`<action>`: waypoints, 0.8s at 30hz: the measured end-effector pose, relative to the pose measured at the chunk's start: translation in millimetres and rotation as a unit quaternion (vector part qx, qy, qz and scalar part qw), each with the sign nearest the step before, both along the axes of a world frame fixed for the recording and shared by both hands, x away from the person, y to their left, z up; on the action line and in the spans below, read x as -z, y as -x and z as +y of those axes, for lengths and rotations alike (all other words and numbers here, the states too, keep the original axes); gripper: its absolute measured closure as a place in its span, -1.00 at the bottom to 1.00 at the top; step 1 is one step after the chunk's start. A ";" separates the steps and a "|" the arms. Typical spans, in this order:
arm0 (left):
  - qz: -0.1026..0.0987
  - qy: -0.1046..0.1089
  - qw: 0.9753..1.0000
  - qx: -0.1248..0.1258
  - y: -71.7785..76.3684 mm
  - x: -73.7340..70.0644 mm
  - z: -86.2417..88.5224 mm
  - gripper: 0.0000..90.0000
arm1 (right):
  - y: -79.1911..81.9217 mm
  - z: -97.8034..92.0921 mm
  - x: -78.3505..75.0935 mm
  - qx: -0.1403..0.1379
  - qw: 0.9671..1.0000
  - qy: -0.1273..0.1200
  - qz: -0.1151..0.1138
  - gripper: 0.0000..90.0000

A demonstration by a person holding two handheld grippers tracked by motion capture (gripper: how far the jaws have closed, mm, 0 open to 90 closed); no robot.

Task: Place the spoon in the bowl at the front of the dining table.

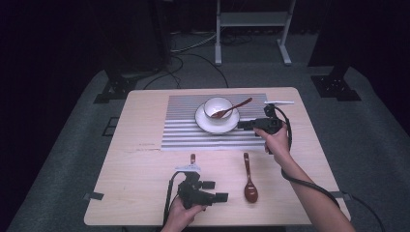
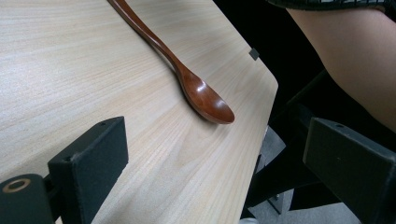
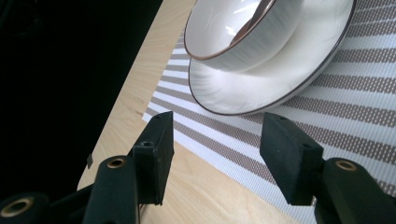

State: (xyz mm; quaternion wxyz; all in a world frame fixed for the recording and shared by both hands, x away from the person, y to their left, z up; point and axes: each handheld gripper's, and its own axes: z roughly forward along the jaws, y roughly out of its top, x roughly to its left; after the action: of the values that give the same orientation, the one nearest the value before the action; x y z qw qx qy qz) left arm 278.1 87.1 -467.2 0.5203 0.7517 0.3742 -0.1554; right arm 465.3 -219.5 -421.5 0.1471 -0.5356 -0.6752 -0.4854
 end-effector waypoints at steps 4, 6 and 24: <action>0.000 -0.001 1.000 -0.001 0.0 -0.2 0.4 -0.88 | 5.8 -0.4 3.0 -0.008 1.000 -0.006 0.005 -0.06; 0.001 -0.002 1.000 -0.001 -0.1 -0.3 0.8 -0.88 | 8.6 -0.6 4.2 -0.013 1.000 -0.007 0.005 -0.07; -0.002 -0.005 1.000 -0.003 -0.5 0.1 1.5 -0.88 | 28.7 -6.9 17.1 -0.033 0.999 -0.018 0.015 -0.11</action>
State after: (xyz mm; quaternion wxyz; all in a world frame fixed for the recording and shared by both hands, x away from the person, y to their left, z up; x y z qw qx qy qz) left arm 278.6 88.7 -467.3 0.5175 0.7535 0.3762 -0.1509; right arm 436.6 -226.5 -438.5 0.1825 -0.5176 -0.6812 -0.4844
